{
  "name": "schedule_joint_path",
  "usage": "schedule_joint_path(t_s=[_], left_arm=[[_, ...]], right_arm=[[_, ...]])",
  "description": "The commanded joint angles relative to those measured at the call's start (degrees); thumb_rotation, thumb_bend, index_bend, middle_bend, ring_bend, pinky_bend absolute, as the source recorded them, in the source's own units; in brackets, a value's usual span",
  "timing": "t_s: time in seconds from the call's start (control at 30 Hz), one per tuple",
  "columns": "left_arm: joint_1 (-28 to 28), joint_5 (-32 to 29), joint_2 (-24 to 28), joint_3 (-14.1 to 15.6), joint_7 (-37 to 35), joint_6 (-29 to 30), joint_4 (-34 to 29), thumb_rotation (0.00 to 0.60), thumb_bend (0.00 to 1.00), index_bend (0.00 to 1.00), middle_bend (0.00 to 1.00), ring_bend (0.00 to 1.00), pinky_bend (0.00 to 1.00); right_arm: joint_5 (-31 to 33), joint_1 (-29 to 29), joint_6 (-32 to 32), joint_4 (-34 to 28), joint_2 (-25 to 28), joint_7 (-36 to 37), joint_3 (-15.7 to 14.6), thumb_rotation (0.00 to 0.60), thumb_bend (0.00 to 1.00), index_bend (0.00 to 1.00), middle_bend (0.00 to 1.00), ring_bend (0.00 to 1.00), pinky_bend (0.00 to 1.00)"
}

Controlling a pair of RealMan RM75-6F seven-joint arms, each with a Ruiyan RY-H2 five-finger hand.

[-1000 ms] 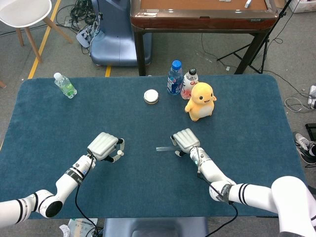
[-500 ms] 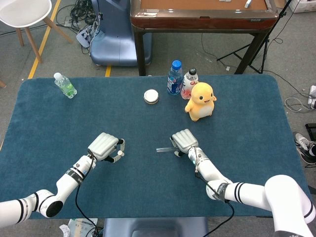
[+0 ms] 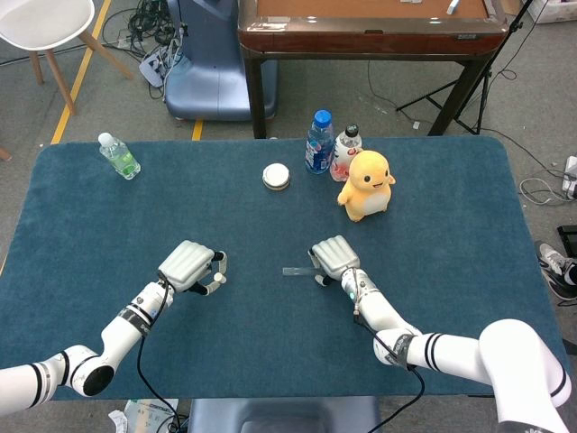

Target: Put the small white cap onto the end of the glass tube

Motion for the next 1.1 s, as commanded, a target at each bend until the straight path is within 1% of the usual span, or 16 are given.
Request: schedule_joint_path(t_s=[0.03, 0.1, 0.2, 0.4, 0.57, 0.7, 0.9, 1.1], left_arm=[[0.37, -0.59, 1.57, -1.5, -3.05, 0.22, -0.76, 0.6, 0.33, 0.53, 1.0, 1.0, 1.0], [0.66, -1.0, 2.78, -2.55, -5.61, 0.27, -1.37, 0.6, 0.33, 0.53, 1.0, 1.0, 1.0], [1.21, -1.58, 4.69, -4.21, -9.81, 0.35, -2.37, 0.6, 0.33, 0.53, 1.0, 1.0, 1.0], [2.43, -2.18, 7.63, -6.69, -16.86, 0.73, -3.6, 0.6, 0.33, 0.53, 1.0, 1.0, 1.0], [3.37, -3.2, 9.6, -8.59, -22.98, 0.31, -5.3, 0.6, 0.33, 0.53, 1.0, 1.0, 1.0], [4.01, -3.26, 10.28, -9.6, -25.68, 0.98, -6.14, 0.6, 0.33, 0.53, 1.0, 1.0, 1.0], [4.55, -3.55, 10.7, -10.52, -28.59, 1.2, -7.77, 0.6, 0.33, 0.53, 1.0, 1.0, 1.0], [4.46, -2.79, 10.2, -10.52, -28.75, 1.55, -8.44, 0.6, 0.33, 0.53, 1.0, 1.0, 1.0]], right_arm=[[-1.27, -0.7, 0.57, -1.62, 0.91, 2.86, 1.4, 0.6, 0.59, 0.67, 0.88, 1.0, 1.0], [-3.1, -1.42, 1.3, -2.95, 1.56, 5.8, 2.64, 0.6, 0.63, 0.7, 0.89, 1.0, 1.0], [-6.78, -2.61, 2.55, -4.82, 2.24, 10.86, 4.51, 0.6, 0.66, 0.72, 0.89, 1.0, 1.0], [-16.04, -4.67, 5.16, -5.71, 1.15, 22.42, 7.01, 0.6, 0.72, 0.76, 0.9, 1.0, 1.0], [-22.32, -5.22, 7.65, -3.04, -1.64, 28.98, 7.44, 0.6, 0.74, 0.78, 0.91, 1.0, 1.0], [-25.95, -5.77, 10.26, -0.47, -4.28, 33.85, 7.69, 0.6, 0.74, 0.79, 0.92, 1.0, 1.0], [-29.46, -6.13, 12.99, 3.24, -7.32, 38.45, 7.81, 0.6, 0.75, 0.79, 0.92, 1.0, 1.0], [-31.2, -6.25, 14.38, 5.76, -9.56, 41.34, 8.04, 0.6, 0.75, 0.79, 0.92, 1.0, 1.0]])
